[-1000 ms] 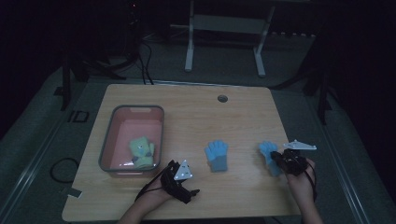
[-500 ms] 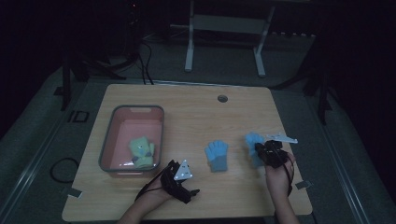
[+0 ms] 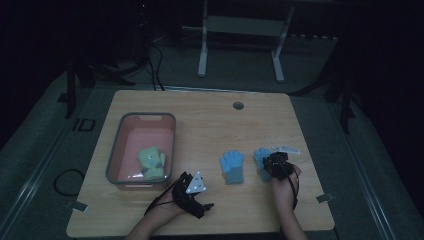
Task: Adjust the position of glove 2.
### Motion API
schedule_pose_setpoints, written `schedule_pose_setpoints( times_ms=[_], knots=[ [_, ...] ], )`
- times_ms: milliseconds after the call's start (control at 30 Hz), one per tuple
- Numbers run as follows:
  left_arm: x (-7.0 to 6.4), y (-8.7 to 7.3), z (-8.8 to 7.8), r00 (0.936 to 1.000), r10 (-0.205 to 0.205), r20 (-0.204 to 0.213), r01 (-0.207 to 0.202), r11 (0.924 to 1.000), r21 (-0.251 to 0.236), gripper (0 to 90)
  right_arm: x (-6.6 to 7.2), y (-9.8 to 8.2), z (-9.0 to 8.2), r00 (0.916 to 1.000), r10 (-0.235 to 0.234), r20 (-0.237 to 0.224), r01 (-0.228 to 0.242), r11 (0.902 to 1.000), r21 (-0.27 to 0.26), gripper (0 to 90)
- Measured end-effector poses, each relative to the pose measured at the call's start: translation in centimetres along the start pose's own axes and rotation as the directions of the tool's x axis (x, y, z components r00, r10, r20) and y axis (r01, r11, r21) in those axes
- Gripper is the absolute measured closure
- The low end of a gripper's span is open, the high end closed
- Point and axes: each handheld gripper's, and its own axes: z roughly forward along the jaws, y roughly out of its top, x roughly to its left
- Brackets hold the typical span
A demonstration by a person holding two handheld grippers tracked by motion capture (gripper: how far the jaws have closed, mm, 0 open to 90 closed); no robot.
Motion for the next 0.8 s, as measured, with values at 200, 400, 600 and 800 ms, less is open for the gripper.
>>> schedule_pose_setpoints(
  times_ms=[200, 400, 600, 800],
  knots=[
    [0.0, 0.0, 0.0, 1.0000, -0.001, 0.001, 0.001, 1.0000, 0.003, 4.1, -0.2, -0.1, 0.5, 0.9993, -0.027, -0.026, 0.028, 0.9992, 0.027, 72.0],
    [0.0, 0.0, 0.0, 1.0000, 0.000, 0.001, 0.000, 1.0000, 0.003, 4.1, -1.0, 0.6, -0.7, 0.9969, -0.054, -0.057, 0.055, 0.9984, 0.013, 69.4],
    [0.0, 0.0, 0.0, 1.0000, 0.001, 0.000, -0.001, 1.0000, 0.002, 4.1, -2.5, 0.4, -1.8, 0.9933, -0.071, -0.091, 0.072, 0.9974, 0.003, 68.2],
    [0.0, 0.0, 0.0, 1.0000, -0.001, 0.000, 0.001, 1.0000, 0.003, 4.1, -4.1, -0.3, -2.6, 0.9790, -0.122, -0.163, 0.126, 0.9919, 0.015, 63.9]
  ],
)
